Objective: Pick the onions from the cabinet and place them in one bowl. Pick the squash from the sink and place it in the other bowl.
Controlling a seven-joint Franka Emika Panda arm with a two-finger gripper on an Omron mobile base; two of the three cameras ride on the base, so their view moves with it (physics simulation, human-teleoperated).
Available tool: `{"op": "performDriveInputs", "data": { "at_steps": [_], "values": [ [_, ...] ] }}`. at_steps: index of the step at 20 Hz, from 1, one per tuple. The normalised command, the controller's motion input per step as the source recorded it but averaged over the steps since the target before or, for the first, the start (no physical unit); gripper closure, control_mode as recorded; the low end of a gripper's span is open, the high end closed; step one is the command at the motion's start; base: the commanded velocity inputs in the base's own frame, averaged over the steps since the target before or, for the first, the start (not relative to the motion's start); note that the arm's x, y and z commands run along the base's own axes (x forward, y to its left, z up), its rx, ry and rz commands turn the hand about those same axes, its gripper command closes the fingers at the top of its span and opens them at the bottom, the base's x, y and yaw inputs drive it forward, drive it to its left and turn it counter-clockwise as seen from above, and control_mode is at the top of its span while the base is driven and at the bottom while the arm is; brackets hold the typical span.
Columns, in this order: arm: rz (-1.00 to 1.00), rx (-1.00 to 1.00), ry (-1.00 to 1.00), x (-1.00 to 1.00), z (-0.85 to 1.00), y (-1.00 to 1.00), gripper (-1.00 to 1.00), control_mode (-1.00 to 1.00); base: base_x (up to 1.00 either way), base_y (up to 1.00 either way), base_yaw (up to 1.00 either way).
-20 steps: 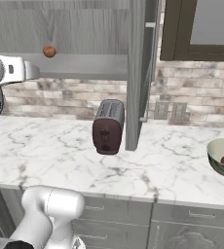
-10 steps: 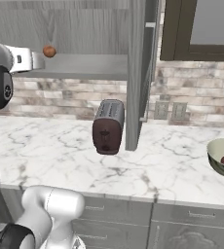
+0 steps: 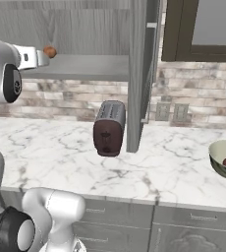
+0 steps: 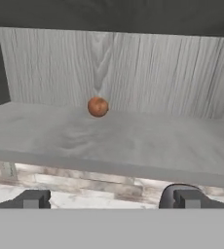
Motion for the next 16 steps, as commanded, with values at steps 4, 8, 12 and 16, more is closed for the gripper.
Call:
{"op": "performDriveInputs", "data": {
  "at_steps": [4, 8, 12, 16],
  "values": [
    [0.03, 0.0, 0.05, 0.5, 0.0, 0.2, -1.0, -1.0, 0.0, 0.0, 0.0],
    [0.02, 0.0, 0.07, 0.5, 0.0, 0.14, -1.0, -1.0, 0.0, 0.0, 0.0],
    [0.03, 0.0, 0.1, 0.55, -0.06, 0.14, -1.0, -1.0, 0.0, 0.0, 0.0],
    [0.03, 0.0, 0.04, 0.56, -0.03, 0.2, -1.0, -1.0, 0.0, 0.0, 0.0]
  ]
}}
